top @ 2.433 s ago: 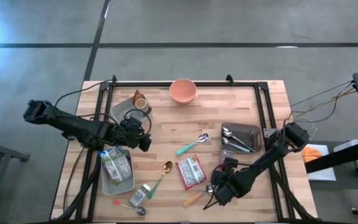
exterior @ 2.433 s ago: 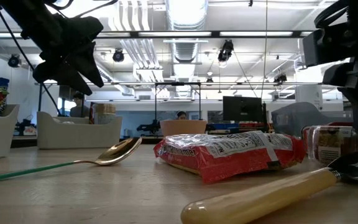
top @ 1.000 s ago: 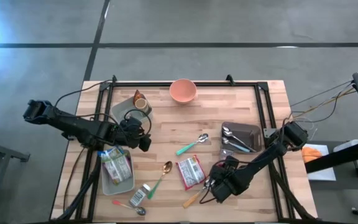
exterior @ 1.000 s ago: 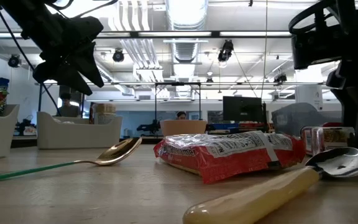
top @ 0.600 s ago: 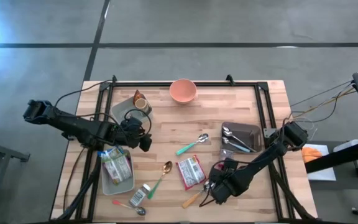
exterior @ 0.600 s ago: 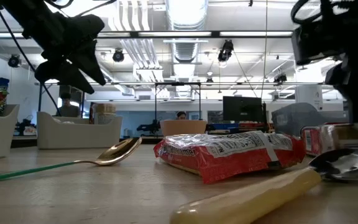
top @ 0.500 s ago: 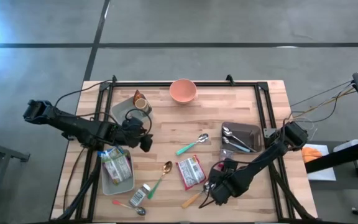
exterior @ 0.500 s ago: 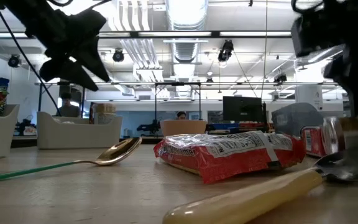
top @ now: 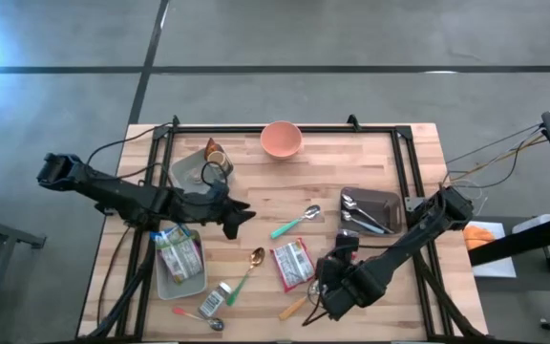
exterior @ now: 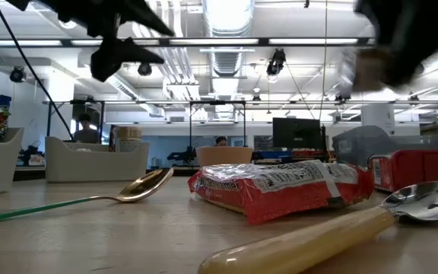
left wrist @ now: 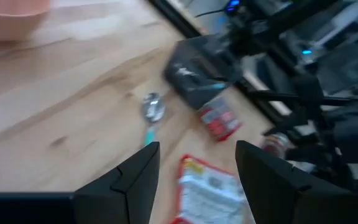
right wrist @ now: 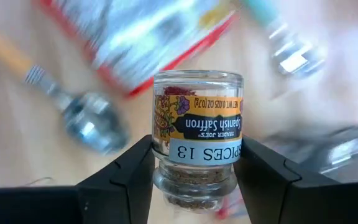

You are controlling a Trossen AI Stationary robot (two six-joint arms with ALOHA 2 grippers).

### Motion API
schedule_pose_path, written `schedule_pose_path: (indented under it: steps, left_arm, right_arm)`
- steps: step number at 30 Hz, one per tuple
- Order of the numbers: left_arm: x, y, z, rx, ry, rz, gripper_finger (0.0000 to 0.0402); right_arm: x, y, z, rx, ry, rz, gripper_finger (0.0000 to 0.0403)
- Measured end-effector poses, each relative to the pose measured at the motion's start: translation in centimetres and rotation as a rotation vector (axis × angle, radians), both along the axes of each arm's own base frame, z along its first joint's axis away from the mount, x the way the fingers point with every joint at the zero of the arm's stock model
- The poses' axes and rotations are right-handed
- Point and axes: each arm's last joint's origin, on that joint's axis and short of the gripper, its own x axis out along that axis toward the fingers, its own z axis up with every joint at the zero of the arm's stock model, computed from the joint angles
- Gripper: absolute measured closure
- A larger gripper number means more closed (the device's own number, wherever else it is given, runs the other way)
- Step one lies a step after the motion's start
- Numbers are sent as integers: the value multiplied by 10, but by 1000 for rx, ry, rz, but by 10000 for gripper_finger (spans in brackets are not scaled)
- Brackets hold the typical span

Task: Pick & Place Food Item
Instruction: Put the brown seasoning bottle into the top gray bin

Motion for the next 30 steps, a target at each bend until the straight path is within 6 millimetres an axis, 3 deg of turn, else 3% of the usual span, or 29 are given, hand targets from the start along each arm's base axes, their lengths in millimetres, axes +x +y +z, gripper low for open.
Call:
schedule_pose_path:
  steps: [5, 10, 15, 21, 30]
  left_arm:
    - [11, -4, 2, -30, -83, -40, 189]
    - [21, -8, 1, -91, -152, -85, 189]
    - [26, -12, 5, -131, -209, -194, 189]
    - [29, -10, 13, -79, -214, -319, 189]
    - [40, 4, 12, -160, -5, -469, 189]
  right_arm:
    - [15, -11, 28, -200, -118, 77, 223]
    - [35, -34, 46, -309, -150, 104, 223]
    - [47, -54, 50, -337, -109, 127, 223]
    - [57, -57, 44, -314, -29, 323, 223]
    - [73, -58, 51, -290, -32, 580, 223]
